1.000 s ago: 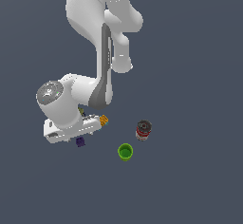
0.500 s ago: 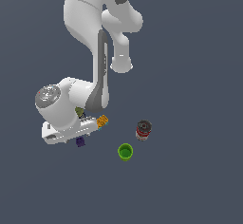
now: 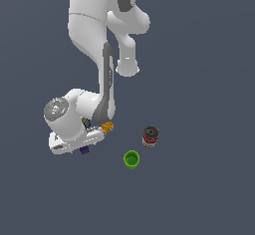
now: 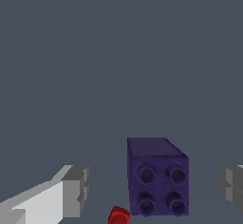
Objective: Pick up a designated object from a clutter of objects.
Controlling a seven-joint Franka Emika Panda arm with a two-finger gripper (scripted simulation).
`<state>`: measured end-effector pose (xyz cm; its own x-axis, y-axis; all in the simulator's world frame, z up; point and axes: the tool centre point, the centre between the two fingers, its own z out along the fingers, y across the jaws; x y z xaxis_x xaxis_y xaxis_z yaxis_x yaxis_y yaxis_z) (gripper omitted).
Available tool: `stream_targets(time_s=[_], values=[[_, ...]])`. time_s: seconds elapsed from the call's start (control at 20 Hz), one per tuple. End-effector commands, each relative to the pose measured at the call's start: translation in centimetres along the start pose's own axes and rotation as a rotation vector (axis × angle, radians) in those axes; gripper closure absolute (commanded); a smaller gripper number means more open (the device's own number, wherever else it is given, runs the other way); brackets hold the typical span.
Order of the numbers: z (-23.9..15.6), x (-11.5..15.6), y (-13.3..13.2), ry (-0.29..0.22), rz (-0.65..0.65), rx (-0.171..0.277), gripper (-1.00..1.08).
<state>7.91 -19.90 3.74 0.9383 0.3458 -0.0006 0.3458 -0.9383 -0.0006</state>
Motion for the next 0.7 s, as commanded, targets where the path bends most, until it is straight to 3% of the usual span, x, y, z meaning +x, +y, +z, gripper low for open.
stream_targets(time_s=[0.0, 0.25, 0.3, 0.65], values=[[1.02, -0.01, 0.01, 0.001, -0.001, 0.000, -0.92], [1.54, 0.10, 0.09, 0.001, -0.001, -0.001, -0.92], [1.54, 0.10, 0.09, 0.001, -0.001, -0.001, 1.08], [1.54, 0.10, 0.09, 0.001, -0.001, -0.001, 1.08]])
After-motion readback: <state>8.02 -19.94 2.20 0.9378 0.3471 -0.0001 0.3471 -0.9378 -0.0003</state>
